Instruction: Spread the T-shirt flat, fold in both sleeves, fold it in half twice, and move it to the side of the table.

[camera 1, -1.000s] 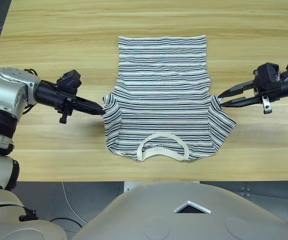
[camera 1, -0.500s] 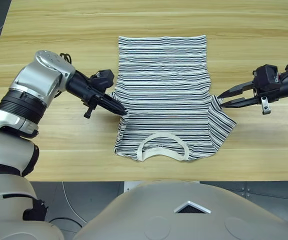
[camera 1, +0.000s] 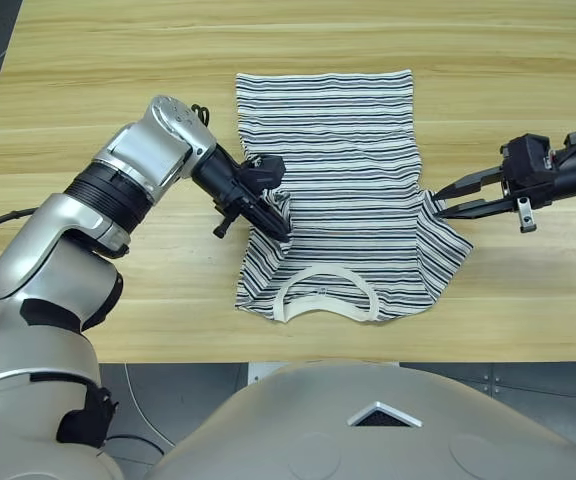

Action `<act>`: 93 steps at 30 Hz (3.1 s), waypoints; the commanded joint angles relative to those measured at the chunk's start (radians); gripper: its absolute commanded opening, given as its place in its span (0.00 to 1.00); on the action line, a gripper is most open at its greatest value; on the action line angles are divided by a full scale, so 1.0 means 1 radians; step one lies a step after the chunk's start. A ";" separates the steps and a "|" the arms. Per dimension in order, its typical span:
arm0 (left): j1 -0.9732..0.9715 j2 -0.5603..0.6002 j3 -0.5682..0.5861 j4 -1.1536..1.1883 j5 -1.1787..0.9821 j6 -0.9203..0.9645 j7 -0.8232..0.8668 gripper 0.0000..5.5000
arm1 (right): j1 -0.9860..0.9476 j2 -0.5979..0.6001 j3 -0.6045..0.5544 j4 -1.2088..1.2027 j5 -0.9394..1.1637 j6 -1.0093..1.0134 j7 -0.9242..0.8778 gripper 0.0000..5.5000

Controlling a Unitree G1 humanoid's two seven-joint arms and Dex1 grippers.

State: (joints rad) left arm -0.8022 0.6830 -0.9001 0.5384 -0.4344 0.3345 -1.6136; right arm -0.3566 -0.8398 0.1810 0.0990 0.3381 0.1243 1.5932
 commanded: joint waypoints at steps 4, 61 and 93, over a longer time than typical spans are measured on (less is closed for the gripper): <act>-0.027 0.029 -0.011 -0.020 -0.005 -0.037 -0.001 0.09 | 0.003 0.000 -0.001 -0.010 -0.004 -0.006 -0.001 0.20; -0.018 -0.024 0.751 0.224 0.218 -0.298 0.084 0.09 | -0.041 -0.034 0.301 0.575 -0.091 0.062 0.021 0.16; -0.039 -0.053 0.749 0.266 0.246 -0.344 0.061 0.09 | -0.038 -0.130 0.151 0.013 -0.145 0.121 0.016 0.03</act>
State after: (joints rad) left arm -0.8267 0.6348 -0.1527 0.8033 -0.2009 -0.0043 -1.5332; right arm -0.3698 -0.9515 0.3326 0.1433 0.2067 0.2284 1.6139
